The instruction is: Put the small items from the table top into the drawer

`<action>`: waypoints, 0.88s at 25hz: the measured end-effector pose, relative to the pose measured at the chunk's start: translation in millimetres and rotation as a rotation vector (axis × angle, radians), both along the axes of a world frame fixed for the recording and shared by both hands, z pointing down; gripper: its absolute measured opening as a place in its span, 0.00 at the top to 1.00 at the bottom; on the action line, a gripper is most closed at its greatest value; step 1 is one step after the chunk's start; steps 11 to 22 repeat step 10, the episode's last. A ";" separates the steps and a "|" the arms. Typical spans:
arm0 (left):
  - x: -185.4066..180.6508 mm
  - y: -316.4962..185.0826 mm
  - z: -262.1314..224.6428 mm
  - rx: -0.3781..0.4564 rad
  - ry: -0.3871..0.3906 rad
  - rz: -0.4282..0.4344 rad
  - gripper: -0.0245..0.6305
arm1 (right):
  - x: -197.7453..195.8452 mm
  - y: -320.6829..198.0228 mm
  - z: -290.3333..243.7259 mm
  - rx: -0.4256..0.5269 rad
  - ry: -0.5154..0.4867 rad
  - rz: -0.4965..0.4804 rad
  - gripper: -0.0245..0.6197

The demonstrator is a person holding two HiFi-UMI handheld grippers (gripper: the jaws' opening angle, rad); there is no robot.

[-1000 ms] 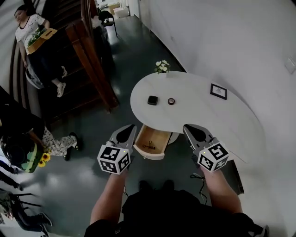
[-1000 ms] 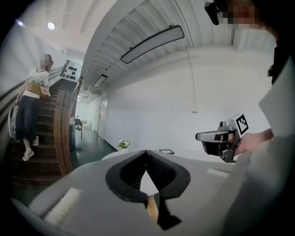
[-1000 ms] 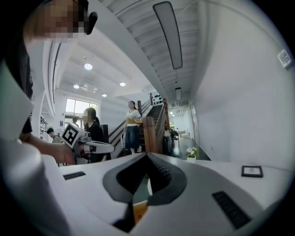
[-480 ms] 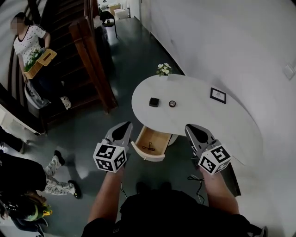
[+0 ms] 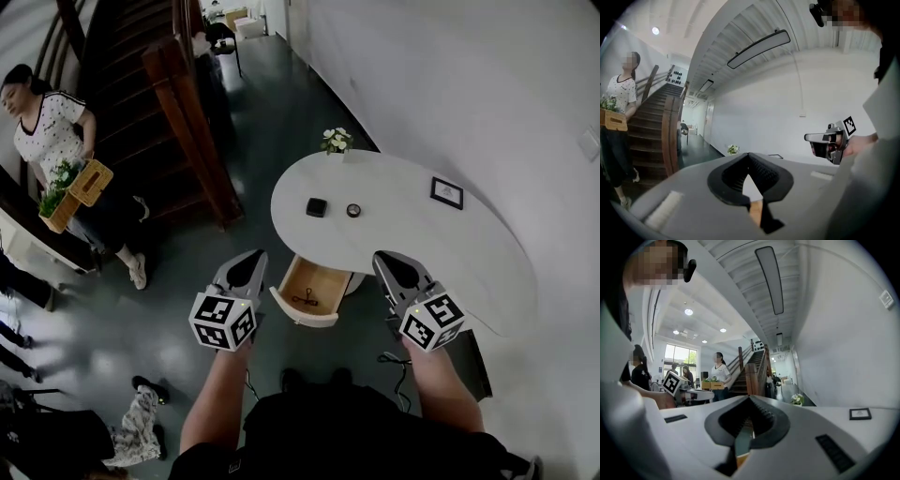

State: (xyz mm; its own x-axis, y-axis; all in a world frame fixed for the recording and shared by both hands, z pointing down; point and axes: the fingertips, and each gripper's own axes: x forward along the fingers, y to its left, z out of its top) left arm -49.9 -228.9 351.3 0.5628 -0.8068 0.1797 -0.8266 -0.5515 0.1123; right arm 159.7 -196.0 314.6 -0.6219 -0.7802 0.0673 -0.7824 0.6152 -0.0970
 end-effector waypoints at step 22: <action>-8.3 -3.0 -0.7 -0.004 0.003 -0.008 0.95 | -13.8 -4.3 1.5 -0.005 0.002 -0.022 0.95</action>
